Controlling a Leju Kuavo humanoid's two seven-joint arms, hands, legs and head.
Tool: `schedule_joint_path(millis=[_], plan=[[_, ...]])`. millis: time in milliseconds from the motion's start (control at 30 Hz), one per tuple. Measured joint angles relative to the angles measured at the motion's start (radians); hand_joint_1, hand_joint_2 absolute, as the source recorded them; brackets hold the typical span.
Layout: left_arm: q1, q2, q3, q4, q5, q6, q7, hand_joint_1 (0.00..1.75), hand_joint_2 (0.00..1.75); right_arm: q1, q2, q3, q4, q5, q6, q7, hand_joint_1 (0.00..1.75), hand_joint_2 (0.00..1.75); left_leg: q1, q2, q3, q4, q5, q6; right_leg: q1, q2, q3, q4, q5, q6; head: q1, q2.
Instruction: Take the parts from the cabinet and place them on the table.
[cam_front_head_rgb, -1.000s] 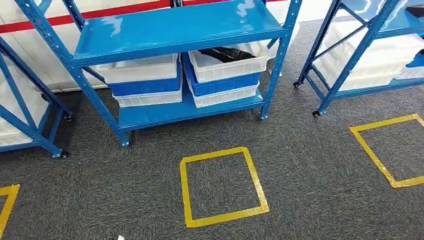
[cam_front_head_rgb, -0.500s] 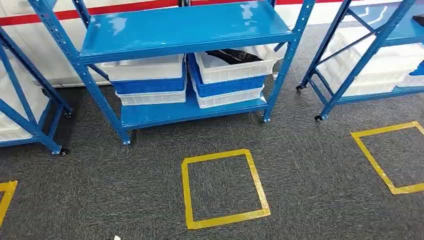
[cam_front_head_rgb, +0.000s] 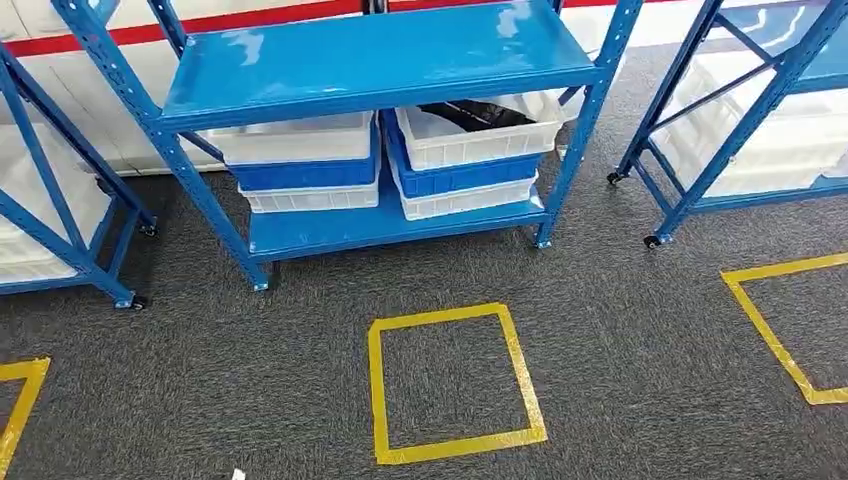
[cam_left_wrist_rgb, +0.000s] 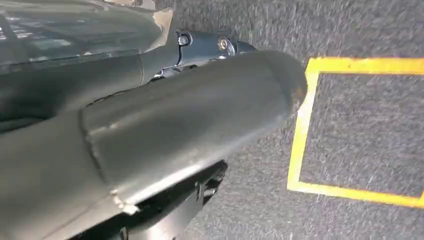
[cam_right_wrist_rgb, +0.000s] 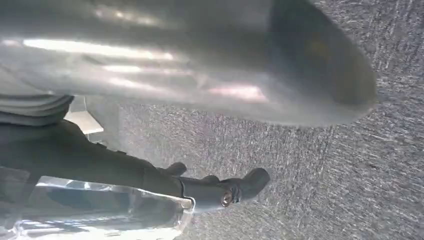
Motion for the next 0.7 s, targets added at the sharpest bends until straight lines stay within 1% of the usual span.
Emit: schedule_joint_path(millis=[33, 67, 100, 133, 167, 200, 233, 267, 300, 333, 367, 400, 433, 467, 500, 533, 567, 600, 633, 667, 700], plan=[[0.0, 0.0, 0.0, 0.0, 0.0, 0.0, 0.0, 0.0, 0.0, 0.0, 0.001, 0.0, 0.0, 0.0, 0.0, 0.0, 0.0, 0.0, 0.0, 0.002, -0.047, 0.092, -0.043, -0.006, 0.001, -0.001, 0.005, 0.0, -0.004, -0.005, 0.001, 0.0], [0.0, 0.0, 0.0, 0.0, 0.002, 0.0, 0.0, 0.0, 0.0, 0.0, 0.001, 0.0, 0.0, 0.0, 0.0, 0.0, 0.0, 0.0, 0.0, 0.002, -0.093, 0.173, -0.072, -0.01, 0.002, -0.002, 0.008, 0.0, -0.007, -0.009, 0.001, 0.0], [0.0, 0.0, 0.0, 0.001, 0.003, 0.0, 0.0, 0.0, 0.0, 0.0, 0.0, 0.0, 0.0, 0.0, 0.0, 0.0, 0.0, 0.0, 0.001, 0.002, -0.134, 0.236, -0.084, -0.011, 0.003, -0.002, 0.012, 0.0, -0.011, -0.014, 0.0, 0.0], [0.0, 0.0, 0.0, 0.001, 0.005, 0.0, 0.0, 0.0, 0.0, 0.0, 0.0, 0.0, 0.0, 0.0, 0.0, 0.0, 0.0, 0.0, 0.002, 0.003, -0.152, 0.248, -0.071, -0.011, 0.003, -0.001, 0.018, 0.0, -0.016, -0.014, 0.002, 0.0], [0.0, 0.0, -0.001, 0.001, 0.005, -0.001, 0.0, 0.0, 0.0, 0.0, 0.0, 0.0, 0.0, 0.0, 0.0, 0.0, 0.0, 0.0, 0.002, 0.004, -0.142, 0.201, -0.023, -0.008, 0.003, 0.0, 0.027, 0.0, -0.023, -0.012, 0.0, 0.0], [0.0, 0.0, -0.002, 0.001, 0.005, -0.001, 0.0, 0.0, 0.0, 0.001, 0.0, 0.0, 0.0, 0.0, 0.0, 0.0, 0.0, 0.0, 0.002, 0.006, -0.11, 0.124, 0.03, -0.005, 0.003, 0.001, 0.037, 0.0, -0.029, -0.011, 0.001, 0.0], [-0.001, 0.0, -0.002, 0.001, 0.005, -0.001, 0.0, 0.0, 0.0, 0.001, 0.001, 0.0, 0.0, 0.0, 0.0, 0.0, 0.0, 0.0, 0.001, 0.008, -0.066, 0.022, 0.087, 0.001, 0.003, 0.001, 0.049, 0.0, -0.038, -0.007, 0.0, 0.0], [-0.001, 0.0, -0.002, 0.001, 0.005, -0.001, 0.0, 0.0, 0.0, 0.001, 0.002, 0.0, 0.0, 0.0, 0.0, 0.0, 0.0, 0.0, 0.0, 0.014, -0.04, -0.038, 0.112, 0.009, 0.003, 0.001, 0.045, -0.002, -0.044, -0.004, 0.0, 0.0], [-0.005, 0.0, -0.002, 0.001, 0.006, -0.002, 0.0, 0.0, 0.0, 0.0, 0.003, 0.0, 0.0, 0.001, 0.0, 0.0, 0.0, 0.0, -0.009, 0.019, -0.029, -0.055, 0.084, 0.013, 0.014, 0.0, 0.05, 0.0, -0.055, 0.004, 0.002, 0.0], [-0.005, 0.0, -0.002, 0.001, 0.008, -0.003, 0.0, 0.0, 0.0, -0.002, 0.003, 0.0, 0.0, 0.001, 0.0, -0.001, 0.0, 0.0, -0.01, 0.015, -0.03, -0.055, 0.081, 0.019, 0.015, 0.0, 0.051, -0.005, -0.058, 0.009, 0.002, 0.0], [-0.005, 0.0, -0.002, 0.001, 0.008, -0.005, -0.001, 0.0, 0.0, -0.005, 0.003, 0.0, 0.0, 0.002, 0.0, -0.002, 0.0, 0.0, -0.014, 0.013, -0.03, -0.06, 0.075, 0.028, 0.014, -0.001, 0.066, -0.007, -0.055, 0.018, 0.001, 0.0], [-0.006, 0.0, -0.002, 0.002, 0.01, -0.005, -0.001, 0.0, 0.0, -0.002, 0.003, 0.0, 0.0, 0.003, 0.0, -0.002, 0.0, 0.0, -0.015, 0.008, -0.033, -0.067, 0.075, 0.038, 0.015, -0.001, 0.072, 0.013, -0.043, 0.032, 0.0, 0.0], [-0.004, 0.0, -0.003, 0.002, 0.011, -0.005, -0.001, 0.0, 0.0, -0.003, 0.003, 0.0, 0.0, 0.004, 0.0, -0.002, 0.0, 0.0, -0.013, 0.003, -0.005, -0.071, 0.075, 0.049, 0.017, -0.002, 0.081, 0.014, -0.046, 0.038, 0.001, 0.0], [-0.003, 0.0, -0.003, 0.002, 0.011, -0.005, -0.002, 0.0, 0.0, -0.002, 0.003, 0.0, 0.0, 0.005, 0.0, -0.002, 0.0, 0.0, -0.009, 0.004, 0.014, -0.082, 0.076, 0.052, 0.011, 0.0, 0.068, 0.039, -0.063, 0.034, 0.003, 0.0], [-0.003, 0.0, -0.003, 0.002, 0.011, -0.005, -0.002, 0.0, 0.0, -0.005, 0.002, 0.0, 0.0, 0.006, 0.0, -0.002, 0.0, 0.0, -0.008, 0.004, 0.021, -0.084, 0.075, 0.056, 0.012, 0.001, 0.051, 0.075, -0.079, 0.03, 0.004, -0.001], [-0.006, 0.0, -0.002, 0.002, 0.011, -0.006, -0.002, 0.0, 0.0, -0.005, 0.003, 0.0, 0.0, 0.006, 0.0, -0.002, 0.0, 0.0, -0.007, 0.003, 0.023, -0.084, 0.072, 0.061, 0.011, 0.003, 0.01, 0.14, -0.1, 0.031, 0.005, 0.0], [-0.008, 0.0, -0.002, 0.002, 0.011, -0.006, -0.002, 0.0, 0.0, -0.006, 0.003, -0.001, 0.0, 0.007, 0.0, -0.002, 0.0, 0.0, -0.007, 0.002, 0.026, -0.084, 0.067, 0.063, 0.008, 0.003, -0.059, 0.237, -0.129, 0.033, 0.011, 0.0], [-0.008, 0.0, -0.003, 0.002, 0.011, -0.007, -0.002, 0.0, 0.0, -0.006, 0.002, -0.001, 0.0, 0.009, 0.0, -0.003, 0.0, 0.0, -0.007, 0.0, 0.029, -0.084, 0.062, 0.063, 0.008, 0.004, -0.104, 0.294, -0.151, 0.038, 0.011, 0.0], [-0.007, 0.0, -0.003, 0.003, 0.012, -0.008, -0.002, 0.0, 0.0, -0.004, 0.001, -0.001, 0.0, 0.009, 0.0, -0.003, 0.0, 0.0, -0.007, -0.003, 0.037, -0.084, 0.054, 0.062, 0.007, 0.003, -0.146, 0.333, -0.171, 0.045, 0.011, 0.0], [-0.007, 0.0, -0.003, 0.003, 0.012, -0.008, -0.002, 0.0, 0.0, -0.002, 0.0, -0.002, 0.0, 0.009, 0.0, -0.003, 0.0, 0.0, -0.005, -0.007, 0.045, -0.084, 0.047, 0.06, 0.006, 0.003, -0.16, 0.327, -0.173, 0.05, 0.012, 0.0], [-0.006, 0.0, -0.003, 0.003, 0.012, -0.008, -0.002, 0.0, 0.0, 0.003, -0.001, -0.003, 0.0, 0.008, 0.0, -0.003, 0.0, 0.0, -0.002, -0.011, 0.058, -0.084, 0.036, 0.055, 0.002, 0.003, -0.16, 0.286, -0.154, 0.059, 0.012, 0.0]])
